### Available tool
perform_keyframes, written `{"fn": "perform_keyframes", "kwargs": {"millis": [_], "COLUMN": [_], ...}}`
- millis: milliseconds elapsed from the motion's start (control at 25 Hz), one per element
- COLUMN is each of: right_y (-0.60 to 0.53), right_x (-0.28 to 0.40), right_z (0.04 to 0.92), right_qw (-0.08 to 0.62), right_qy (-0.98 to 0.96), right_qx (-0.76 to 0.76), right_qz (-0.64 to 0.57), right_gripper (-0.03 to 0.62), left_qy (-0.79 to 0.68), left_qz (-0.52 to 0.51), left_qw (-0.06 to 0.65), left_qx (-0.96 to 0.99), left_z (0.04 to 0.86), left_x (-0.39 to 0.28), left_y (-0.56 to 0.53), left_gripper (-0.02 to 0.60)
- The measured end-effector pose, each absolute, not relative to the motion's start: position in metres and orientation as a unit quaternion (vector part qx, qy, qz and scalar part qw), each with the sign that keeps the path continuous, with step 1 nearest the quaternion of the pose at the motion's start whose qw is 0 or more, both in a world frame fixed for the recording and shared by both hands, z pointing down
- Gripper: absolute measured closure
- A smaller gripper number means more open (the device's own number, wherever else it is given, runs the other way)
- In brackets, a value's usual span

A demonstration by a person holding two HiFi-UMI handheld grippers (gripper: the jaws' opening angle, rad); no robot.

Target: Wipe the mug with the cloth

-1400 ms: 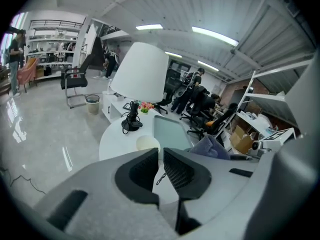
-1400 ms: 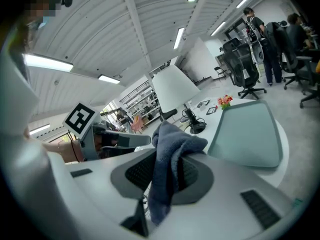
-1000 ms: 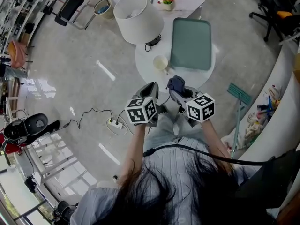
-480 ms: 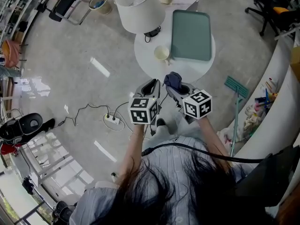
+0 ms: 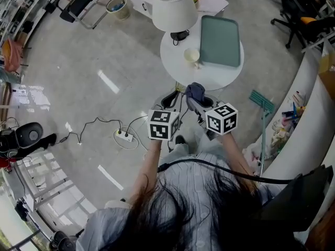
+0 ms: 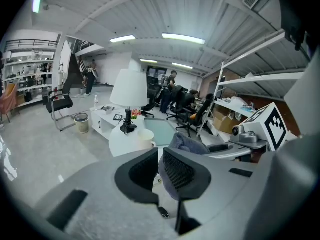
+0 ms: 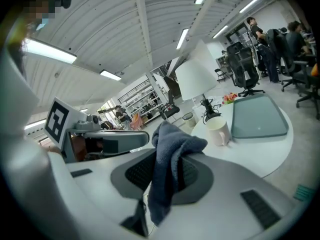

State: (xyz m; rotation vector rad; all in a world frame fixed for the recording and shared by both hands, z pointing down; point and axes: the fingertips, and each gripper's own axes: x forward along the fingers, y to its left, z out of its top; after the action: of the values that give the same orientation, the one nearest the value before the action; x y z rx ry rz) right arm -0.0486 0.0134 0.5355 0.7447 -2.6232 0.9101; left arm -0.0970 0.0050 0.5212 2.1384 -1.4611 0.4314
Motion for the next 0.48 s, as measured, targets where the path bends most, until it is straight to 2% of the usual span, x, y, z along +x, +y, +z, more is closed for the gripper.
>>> {"fn": "perform_keyframes", "kwargs": {"millis": [480], "right_y": [0.068], "right_x": [-0.053], "right_z": [0.527], "right_qw": [0.121], "right_qy": [-0.9], "right_qx": [0.292], "right_qz": [0.301], "right_gripper": [0.508], "left_qy": [-0.522], "left_qz": [0.149], "left_qw": [0.235], "left_qx": [0.807], "left_z": [0.51], "left_x": [-0.101], "left_y": [0.062], "left_gripper": [0.535]}}
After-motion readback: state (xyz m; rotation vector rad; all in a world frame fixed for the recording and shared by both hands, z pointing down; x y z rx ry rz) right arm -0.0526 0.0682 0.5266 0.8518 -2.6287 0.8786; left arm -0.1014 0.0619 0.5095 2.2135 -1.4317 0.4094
